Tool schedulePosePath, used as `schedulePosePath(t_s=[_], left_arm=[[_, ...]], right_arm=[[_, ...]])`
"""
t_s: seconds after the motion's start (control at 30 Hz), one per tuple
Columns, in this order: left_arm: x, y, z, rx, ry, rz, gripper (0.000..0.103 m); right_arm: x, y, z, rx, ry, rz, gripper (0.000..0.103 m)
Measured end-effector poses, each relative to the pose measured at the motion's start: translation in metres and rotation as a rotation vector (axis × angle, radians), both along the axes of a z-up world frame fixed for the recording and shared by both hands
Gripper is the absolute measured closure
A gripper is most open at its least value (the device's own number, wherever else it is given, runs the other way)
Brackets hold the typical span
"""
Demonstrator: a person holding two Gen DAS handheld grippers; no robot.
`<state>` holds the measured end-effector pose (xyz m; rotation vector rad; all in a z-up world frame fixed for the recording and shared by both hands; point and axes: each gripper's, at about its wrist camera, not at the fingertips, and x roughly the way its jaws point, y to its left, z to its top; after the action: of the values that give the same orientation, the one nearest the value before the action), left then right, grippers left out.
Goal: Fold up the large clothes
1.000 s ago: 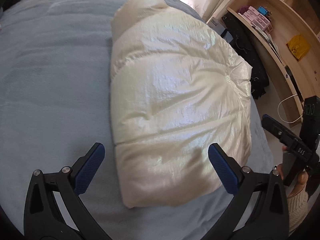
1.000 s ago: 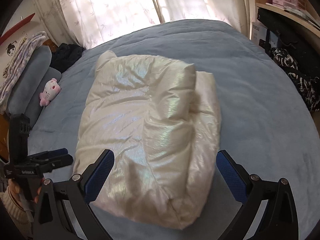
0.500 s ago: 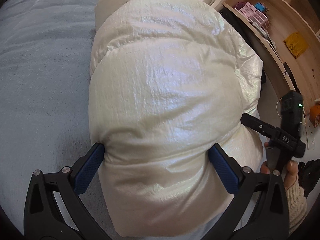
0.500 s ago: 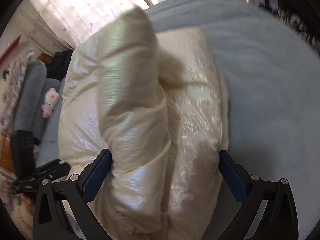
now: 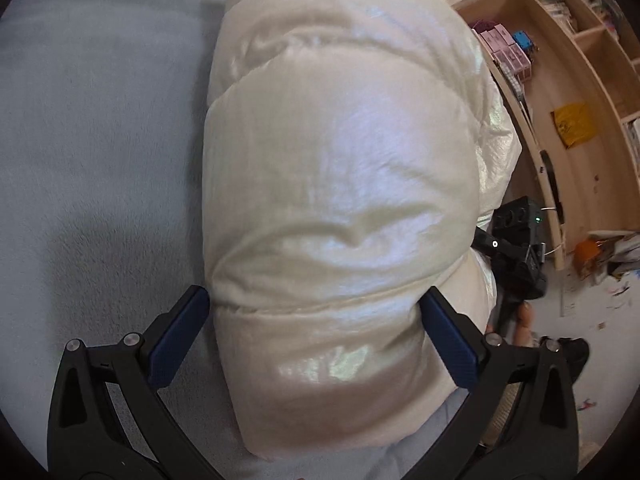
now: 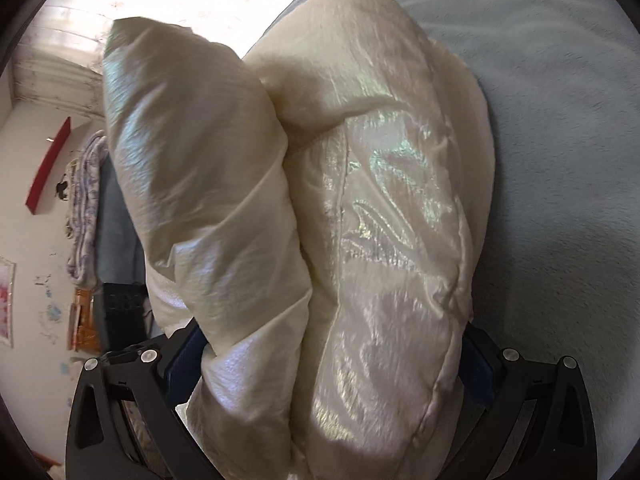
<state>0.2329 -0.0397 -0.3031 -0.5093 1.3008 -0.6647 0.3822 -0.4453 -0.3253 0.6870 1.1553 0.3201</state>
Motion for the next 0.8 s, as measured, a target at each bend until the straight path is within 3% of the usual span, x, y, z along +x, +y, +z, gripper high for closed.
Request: schedulePosePath(t_s=[0.3,0.5,0.6,0.73,0.8], left_arm=[[0.025,-0.030,-0.012,0.012,0.004,0.008,0.000],[0.036,-0.057,-0.012,0.073,-0.005,0.034,0.000],[0.032,-0.078,0.002,0.165,-0.101,0.012,0.000],[0.027,-0.098,0.023,0.251,-0.217,-0.045,0.004],[0.024,-0.105,0.034,0.281,-0.269,-0.058,0.006]], right_arm=[[0.010,-0.022,-0.005,0.091,0.004,-0.001,0.000],[-0.002,-0.023,0.001,0.028,-0.053,-0.016,0.001],[-0.009,-0.006,0.011,-0.029,-0.117,0.006,0.013],[-0.021,-0.004,0.038,-0.067,-0.201,0.021,0.043],[-0.025,-0.001,0.047,-0.081,-0.223,0.020,0.048]])
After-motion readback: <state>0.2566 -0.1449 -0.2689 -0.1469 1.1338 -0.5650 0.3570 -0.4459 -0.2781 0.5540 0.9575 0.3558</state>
